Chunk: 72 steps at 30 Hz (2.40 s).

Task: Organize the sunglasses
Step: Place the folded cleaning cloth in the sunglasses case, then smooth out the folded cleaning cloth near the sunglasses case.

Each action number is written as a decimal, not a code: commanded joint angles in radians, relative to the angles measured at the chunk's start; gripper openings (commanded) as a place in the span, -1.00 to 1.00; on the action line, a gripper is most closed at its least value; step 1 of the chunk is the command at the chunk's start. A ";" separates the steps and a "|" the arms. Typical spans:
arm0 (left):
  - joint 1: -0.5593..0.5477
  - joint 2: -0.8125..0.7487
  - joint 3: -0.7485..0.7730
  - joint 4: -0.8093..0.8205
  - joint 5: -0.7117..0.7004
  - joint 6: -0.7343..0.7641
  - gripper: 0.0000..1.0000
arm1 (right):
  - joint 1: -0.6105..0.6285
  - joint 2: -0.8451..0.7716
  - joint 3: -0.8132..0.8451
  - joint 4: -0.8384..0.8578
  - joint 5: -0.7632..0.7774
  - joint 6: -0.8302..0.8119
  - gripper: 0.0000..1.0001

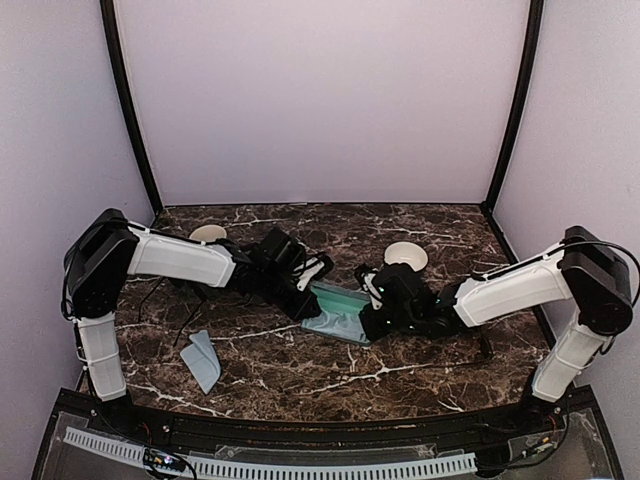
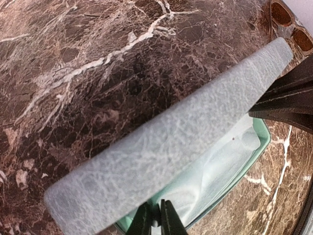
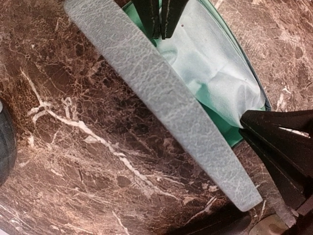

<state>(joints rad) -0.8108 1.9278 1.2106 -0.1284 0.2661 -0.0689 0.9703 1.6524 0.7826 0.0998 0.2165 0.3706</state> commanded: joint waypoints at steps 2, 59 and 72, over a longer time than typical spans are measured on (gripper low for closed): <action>0.004 -0.066 -0.015 -0.004 -0.040 -0.008 -0.77 | 0.008 0.009 0.041 -0.022 0.041 -0.001 -0.85; -0.047 0.025 -0.108 0.286 0.100 -0.171 -0.32 | -0.018 0.082 0.008 0.087 -0.146 0.183 -0.59; -0.047 0.012 -0.105 0.205 0.036 -0.118 -0.31 | -0.030 0.107 0.035 0.007 -0.101 0.210 -0.65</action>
<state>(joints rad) -0.8562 1.9549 1.0863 0.1322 0.3416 -0.2226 0.9535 1.7493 0.7975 0.1379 0.0845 0.5613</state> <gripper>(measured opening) 0.343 0.179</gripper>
